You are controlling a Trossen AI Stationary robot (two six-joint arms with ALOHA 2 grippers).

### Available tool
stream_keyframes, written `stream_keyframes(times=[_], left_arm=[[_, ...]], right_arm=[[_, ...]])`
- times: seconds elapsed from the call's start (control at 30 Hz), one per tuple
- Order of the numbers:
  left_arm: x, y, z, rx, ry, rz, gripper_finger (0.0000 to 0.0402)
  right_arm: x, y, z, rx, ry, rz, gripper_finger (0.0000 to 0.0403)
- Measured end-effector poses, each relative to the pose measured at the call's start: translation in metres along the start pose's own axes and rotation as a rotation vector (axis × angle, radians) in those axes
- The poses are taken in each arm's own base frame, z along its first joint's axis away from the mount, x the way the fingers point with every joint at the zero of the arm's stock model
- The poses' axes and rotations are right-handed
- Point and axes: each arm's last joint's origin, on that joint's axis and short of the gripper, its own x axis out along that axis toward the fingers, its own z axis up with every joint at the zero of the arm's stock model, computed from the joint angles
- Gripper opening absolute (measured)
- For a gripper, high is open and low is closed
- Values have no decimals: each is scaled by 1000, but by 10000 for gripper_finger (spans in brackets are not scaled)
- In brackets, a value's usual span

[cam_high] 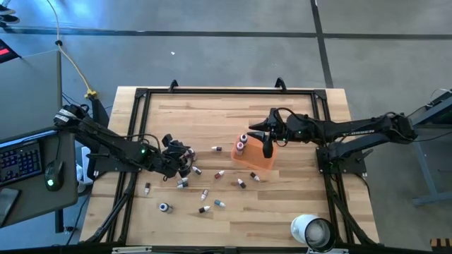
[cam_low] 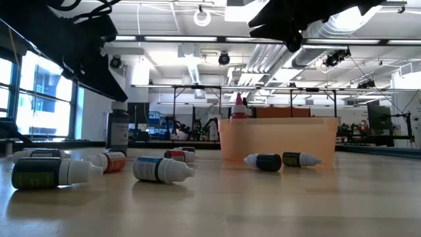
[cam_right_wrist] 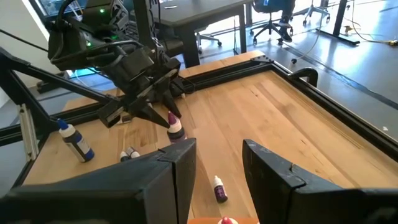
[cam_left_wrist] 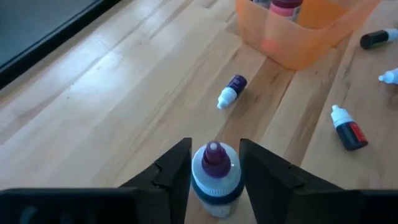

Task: Pick & Place food coloring
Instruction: Put the big violet food coloring bottle into the orange bin

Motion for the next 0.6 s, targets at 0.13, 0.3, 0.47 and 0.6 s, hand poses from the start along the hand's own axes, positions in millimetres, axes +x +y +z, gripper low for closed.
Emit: stream_keyframes(times=[0.13,0.3,0.47,0.6], left_arm=[[5,1,0,0,1,31,118],[13,6,3,-24,6,73,84],[17,11,6,-39,9,95,41],[17,11,7,-28,15,87,30]], right_arm=[[0,0,0,0,1,0,123],[0,0,0,0,5,-1,123],[0,0,-1,-1,7,-2,123],[0,0,-1,-2,7,-2,123]])
